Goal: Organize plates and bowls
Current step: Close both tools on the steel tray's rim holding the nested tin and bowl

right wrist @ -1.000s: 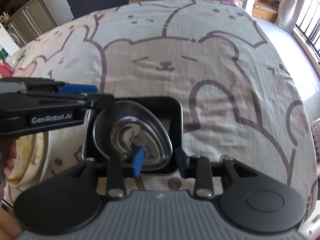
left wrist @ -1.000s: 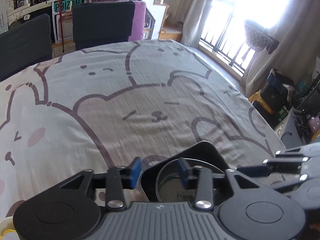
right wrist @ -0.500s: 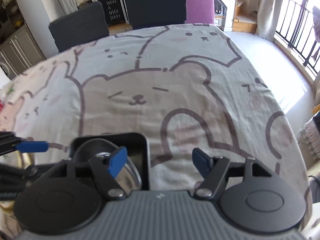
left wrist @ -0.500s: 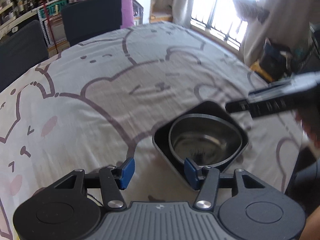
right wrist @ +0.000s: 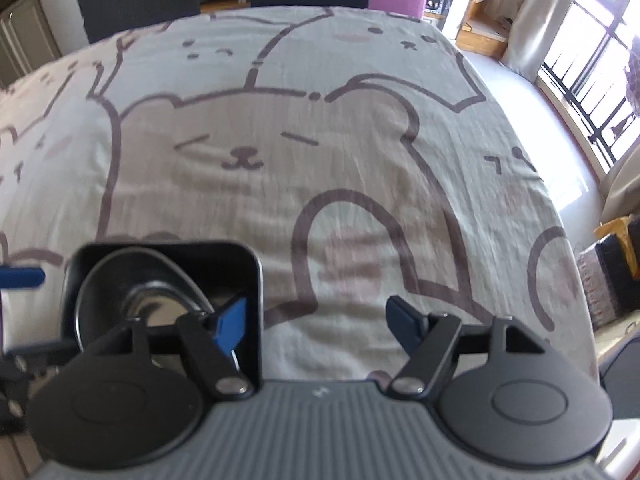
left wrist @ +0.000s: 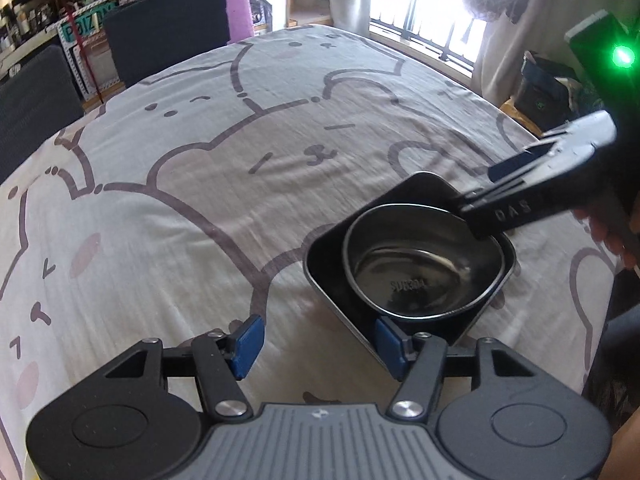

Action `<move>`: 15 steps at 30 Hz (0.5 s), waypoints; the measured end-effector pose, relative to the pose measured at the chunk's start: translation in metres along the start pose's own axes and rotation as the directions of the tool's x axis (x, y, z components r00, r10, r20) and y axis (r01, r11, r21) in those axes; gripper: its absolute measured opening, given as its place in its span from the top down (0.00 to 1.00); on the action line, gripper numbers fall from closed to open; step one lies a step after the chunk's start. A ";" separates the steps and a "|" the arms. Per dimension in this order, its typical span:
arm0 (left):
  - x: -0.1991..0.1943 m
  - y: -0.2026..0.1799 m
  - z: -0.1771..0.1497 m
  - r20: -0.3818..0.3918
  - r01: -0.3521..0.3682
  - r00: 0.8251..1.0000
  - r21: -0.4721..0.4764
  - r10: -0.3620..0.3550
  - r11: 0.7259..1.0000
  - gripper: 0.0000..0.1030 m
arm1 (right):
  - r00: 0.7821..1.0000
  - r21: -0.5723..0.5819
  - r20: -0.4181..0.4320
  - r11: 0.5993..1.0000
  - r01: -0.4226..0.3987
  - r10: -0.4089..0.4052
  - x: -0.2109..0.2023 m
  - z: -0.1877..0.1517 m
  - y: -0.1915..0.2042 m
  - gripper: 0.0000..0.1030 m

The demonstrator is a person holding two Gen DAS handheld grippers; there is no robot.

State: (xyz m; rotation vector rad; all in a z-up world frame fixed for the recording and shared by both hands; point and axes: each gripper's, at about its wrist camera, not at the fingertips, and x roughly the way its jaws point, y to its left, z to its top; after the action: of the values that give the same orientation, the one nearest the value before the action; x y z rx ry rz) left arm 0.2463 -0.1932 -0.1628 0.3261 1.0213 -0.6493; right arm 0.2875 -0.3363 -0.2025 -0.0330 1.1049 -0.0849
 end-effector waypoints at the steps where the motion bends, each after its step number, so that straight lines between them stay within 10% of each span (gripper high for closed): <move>1: 0.001 0.002 0.000 0.000 0.000 1.000 -0.009 0.000 1.000 0.39 | 1.000 -0.005 -0.001 1.000 0.002 -0.002 0.000 0.000 0.000 0.24; 8: 0.000 0.009 0.002 -0.003 0.025 1.000 -0.068 -0.025 0.997 0.50 | 0.998 0.018 -0.003 0.998 -0.057 0.057 -0.009 -0.003 -0.010 0.26; 15: -0.001 0.013 0.001 0.009 0.070 0.998 -0.171 -0.070 0.983 0.67 | 0.987 0.018 -0.029 0.988 -0.156 0.157 -0.013 -0.006 -0.014 0.57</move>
State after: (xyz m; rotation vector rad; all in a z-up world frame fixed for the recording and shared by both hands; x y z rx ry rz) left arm 0.2545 -0.1835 -0.1620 0.1389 1.0820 -0.6197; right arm 0.2753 -0.3494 -0.1928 0.0690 1.1338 0.0471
